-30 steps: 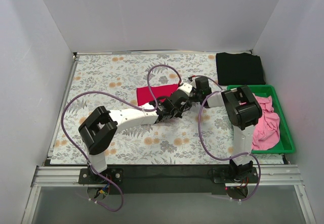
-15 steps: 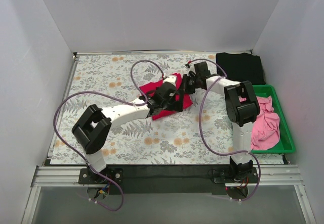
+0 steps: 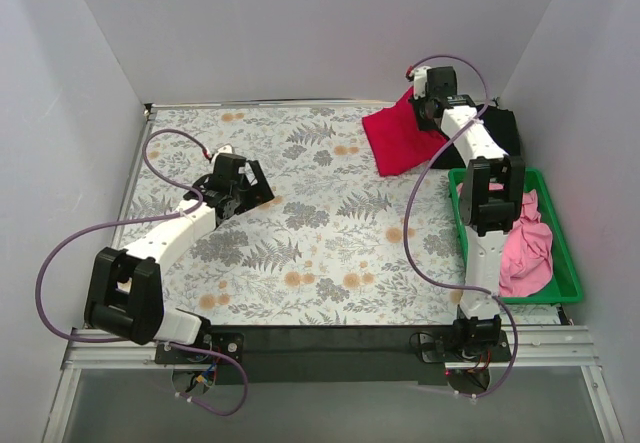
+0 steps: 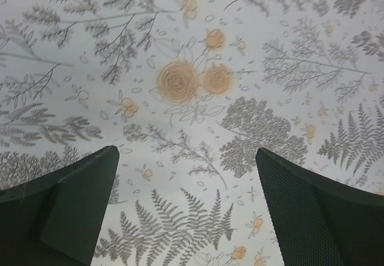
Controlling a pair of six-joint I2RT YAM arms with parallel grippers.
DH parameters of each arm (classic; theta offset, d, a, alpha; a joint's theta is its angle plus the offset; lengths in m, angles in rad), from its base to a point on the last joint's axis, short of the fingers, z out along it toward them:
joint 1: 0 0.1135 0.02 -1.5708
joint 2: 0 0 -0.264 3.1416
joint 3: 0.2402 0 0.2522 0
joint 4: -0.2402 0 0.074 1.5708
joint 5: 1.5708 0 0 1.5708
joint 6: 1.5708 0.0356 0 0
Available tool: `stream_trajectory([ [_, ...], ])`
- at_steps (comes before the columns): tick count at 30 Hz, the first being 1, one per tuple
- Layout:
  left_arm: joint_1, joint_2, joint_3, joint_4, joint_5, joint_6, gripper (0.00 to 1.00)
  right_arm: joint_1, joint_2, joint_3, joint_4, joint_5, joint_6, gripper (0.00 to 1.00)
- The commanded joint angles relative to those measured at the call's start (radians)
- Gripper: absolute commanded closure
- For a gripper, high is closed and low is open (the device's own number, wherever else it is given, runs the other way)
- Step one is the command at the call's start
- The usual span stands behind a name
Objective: Fold and stack the t-shirts
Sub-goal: Neatly place the folded tshirt to the corner
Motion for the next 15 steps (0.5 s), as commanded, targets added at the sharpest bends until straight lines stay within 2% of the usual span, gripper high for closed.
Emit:
stream_trajectory([
  [1, 0.014, -0.043, -0.023, -0.095, 0.032, -0.023, 0.09, -0.015, 0.039, 0.106, -0.023, 0.164, -0.15, 0.99],
  [8, 0.017, -0.004, -0.024, -0.117, 0.063, -0.049, 0.09, -0.076, 0.051, 0.184, -0.02, 0.157, -0.191, 0.99],
  [15, 0.017, 0.04, -0.018, -0.117, 0.081, -0.046, 0.09, -0.132, -0.003, 0.157, -0.026, 0.076, -0.15, 0.98],
])
